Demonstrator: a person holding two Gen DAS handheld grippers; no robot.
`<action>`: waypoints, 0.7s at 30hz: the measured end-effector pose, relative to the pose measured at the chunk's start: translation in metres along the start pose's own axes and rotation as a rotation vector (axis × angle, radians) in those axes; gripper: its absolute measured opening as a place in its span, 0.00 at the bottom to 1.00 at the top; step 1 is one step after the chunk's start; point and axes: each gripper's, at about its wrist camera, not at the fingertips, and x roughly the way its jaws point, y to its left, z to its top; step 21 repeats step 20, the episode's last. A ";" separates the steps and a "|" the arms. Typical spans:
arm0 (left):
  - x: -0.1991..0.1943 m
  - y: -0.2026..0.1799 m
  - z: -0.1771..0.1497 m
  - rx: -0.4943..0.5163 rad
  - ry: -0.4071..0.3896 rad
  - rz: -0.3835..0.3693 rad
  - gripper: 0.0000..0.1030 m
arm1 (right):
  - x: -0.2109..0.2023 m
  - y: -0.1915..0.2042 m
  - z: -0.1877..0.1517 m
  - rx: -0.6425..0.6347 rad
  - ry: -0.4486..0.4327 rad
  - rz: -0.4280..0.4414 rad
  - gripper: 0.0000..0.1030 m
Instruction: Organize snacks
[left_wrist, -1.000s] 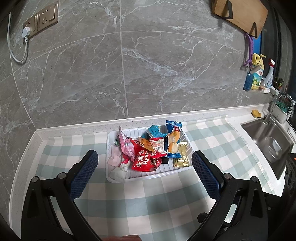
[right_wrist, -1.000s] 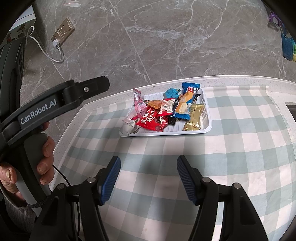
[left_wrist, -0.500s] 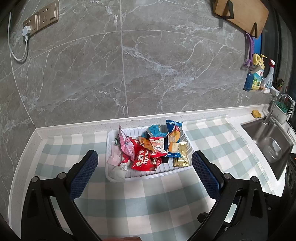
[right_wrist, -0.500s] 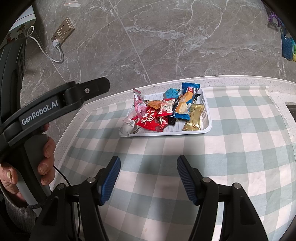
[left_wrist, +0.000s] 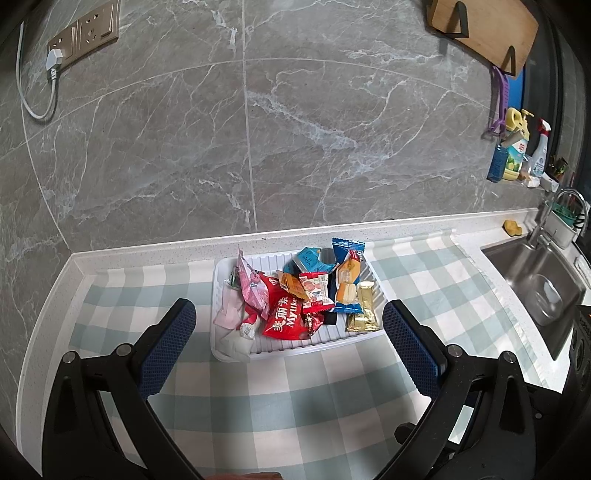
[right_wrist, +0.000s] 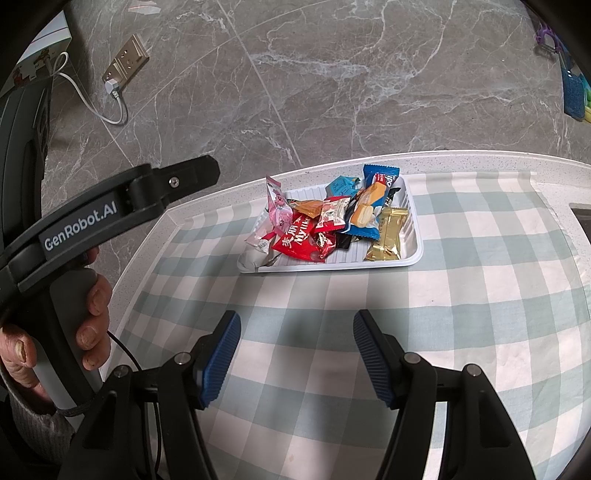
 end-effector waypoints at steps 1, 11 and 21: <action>0.000 0.000 0.000 -0.001 0.000 0.000 1.00 | 0.000 0.000 0.000 0.000 0.000 0.001 0.64; 0.000 0.001 -0.002 -0.012 0.003 0.007 1.00 | 0.000 0.001 0.000 0.000 -0.001 -0.001 0.64; -0.001 0.000 -0.004 -0.001 -0.009 0.016 1.00 | 0.000 0.001 0.000 0.002 -0.001 -0.001 0.64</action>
